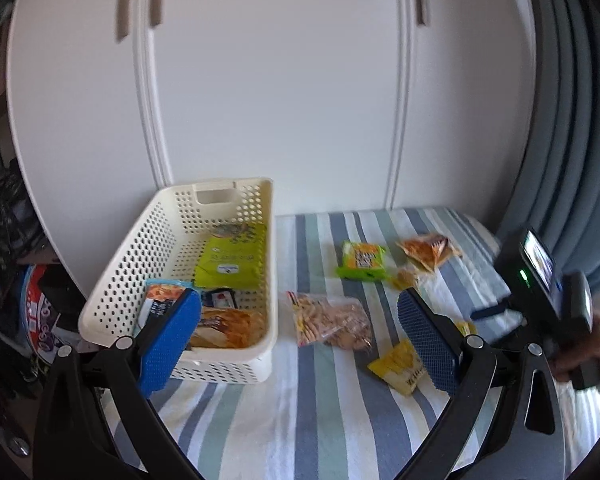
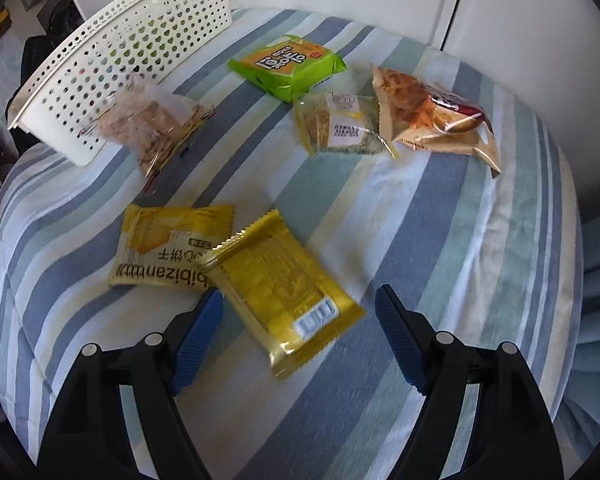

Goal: Organize snacks
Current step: 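Grasp the yellow biblizan pack with the left gripper while the right approaches the yellow bar pack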

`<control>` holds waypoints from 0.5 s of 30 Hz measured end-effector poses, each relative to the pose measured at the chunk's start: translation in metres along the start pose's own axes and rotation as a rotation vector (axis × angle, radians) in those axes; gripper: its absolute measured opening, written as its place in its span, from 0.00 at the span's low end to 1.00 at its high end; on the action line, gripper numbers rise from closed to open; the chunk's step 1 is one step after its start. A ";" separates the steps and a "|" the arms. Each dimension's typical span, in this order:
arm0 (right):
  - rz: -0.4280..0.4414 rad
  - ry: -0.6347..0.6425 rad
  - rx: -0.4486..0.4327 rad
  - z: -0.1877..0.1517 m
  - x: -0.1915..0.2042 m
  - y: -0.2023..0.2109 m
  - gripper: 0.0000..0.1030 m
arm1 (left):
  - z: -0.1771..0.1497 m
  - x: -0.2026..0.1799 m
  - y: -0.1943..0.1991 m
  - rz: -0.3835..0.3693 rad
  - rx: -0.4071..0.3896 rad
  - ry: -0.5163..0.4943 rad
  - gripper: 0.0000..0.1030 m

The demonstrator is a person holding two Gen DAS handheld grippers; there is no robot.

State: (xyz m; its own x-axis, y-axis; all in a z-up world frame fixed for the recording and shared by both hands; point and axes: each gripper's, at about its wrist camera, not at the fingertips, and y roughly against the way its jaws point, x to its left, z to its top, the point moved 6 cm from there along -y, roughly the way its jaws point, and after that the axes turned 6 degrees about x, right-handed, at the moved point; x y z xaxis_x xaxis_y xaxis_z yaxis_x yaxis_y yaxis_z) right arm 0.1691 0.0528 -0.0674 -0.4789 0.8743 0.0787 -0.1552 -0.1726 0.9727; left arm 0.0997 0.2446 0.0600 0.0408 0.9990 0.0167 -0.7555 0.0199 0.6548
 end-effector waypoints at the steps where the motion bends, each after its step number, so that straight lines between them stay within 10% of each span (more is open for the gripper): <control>1: 0.000 0.004 -0.002 0.003 0.000 -0.002 0.76 | -0.002 -0.004 -0.001 0.002 0.007 -0.012 0.97; 15: -0.016 -0.068 -0.054 0.017 -0.014 -0.005 0.50 | -0.023 -0.048 -0.033 -0.109 0.143 -0.112 0.97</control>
State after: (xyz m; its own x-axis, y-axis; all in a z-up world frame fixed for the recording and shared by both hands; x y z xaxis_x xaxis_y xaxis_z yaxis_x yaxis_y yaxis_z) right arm 0.1914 0.0490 -0.0699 -0.4169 0.9054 0.0801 -0.2091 -0.1813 0.9609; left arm 0.1072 0.1969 0.0202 0.1954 0.9806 0.0184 -0.6424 0.1137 0.7579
